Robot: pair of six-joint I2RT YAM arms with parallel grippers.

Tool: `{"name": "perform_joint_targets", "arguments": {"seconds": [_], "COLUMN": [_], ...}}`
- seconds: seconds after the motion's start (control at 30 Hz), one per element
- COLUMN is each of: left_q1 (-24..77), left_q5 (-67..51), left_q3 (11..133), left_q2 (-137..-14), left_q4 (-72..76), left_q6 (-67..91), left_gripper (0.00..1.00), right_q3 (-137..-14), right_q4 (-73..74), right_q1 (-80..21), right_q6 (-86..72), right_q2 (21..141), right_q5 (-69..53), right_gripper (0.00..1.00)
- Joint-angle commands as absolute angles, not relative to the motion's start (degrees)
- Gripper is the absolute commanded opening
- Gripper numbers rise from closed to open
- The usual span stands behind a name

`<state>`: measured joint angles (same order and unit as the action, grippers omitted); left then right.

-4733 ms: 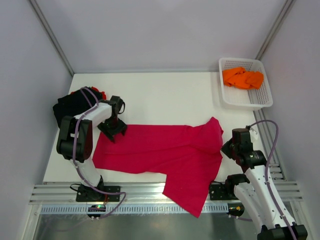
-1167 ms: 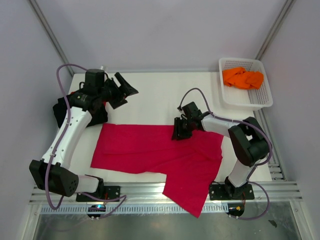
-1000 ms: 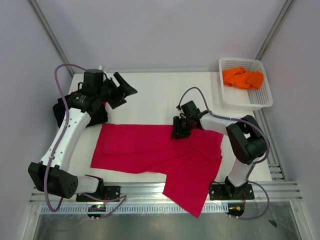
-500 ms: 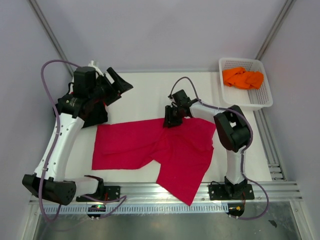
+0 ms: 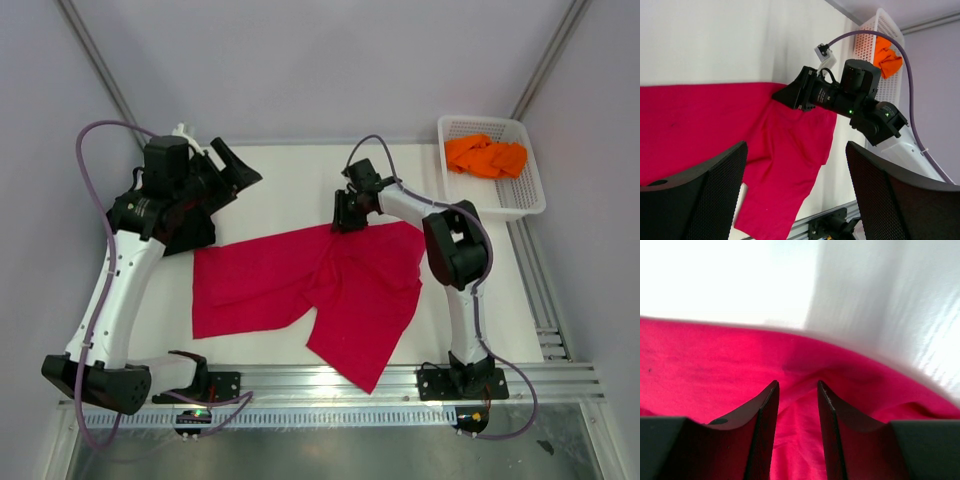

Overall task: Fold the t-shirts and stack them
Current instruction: Fold the flattened tshirt in 1/3 of the way

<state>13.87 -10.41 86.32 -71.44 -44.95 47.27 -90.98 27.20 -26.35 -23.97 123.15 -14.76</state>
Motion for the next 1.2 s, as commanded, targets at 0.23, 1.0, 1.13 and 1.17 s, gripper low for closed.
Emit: {"name": "perform_joint_targets", "arguments": {"seconds": [0.23,1.0,1.13,1.17], "left_q1": [13.97,14.06,14.06,13.98], "left_q5": [-12.3,-13.71,-13.27,-13.1], "left_q3": [87.19,85.08,85.78,85.96], "left_q2": [-71.8,-73.48,-73.39,-73.3], "left_q4": [-43.86,-41.48,-42.27,-42.36], "left_q6": [46.05,45.35,44.74,44.65], "left_gripper": [0.82,0.82,0.83,0.82], "right_q3": [-89.05,-69.7,-71.1,-71.54], "right_q4": [26.46,28.39,27.69,27.77], "right_q1": [-24.26,-22.24,-21.54,-21.45], "right_q6": [-24.08,-30.14,-30.32,-30.41], "right_q2": [118.93,102.39,105.11,106.25], "right_q5": [-14.76,6.68,7.56,7.65], "right_gripper": [0.41,0.41,0.41,0.41]}}
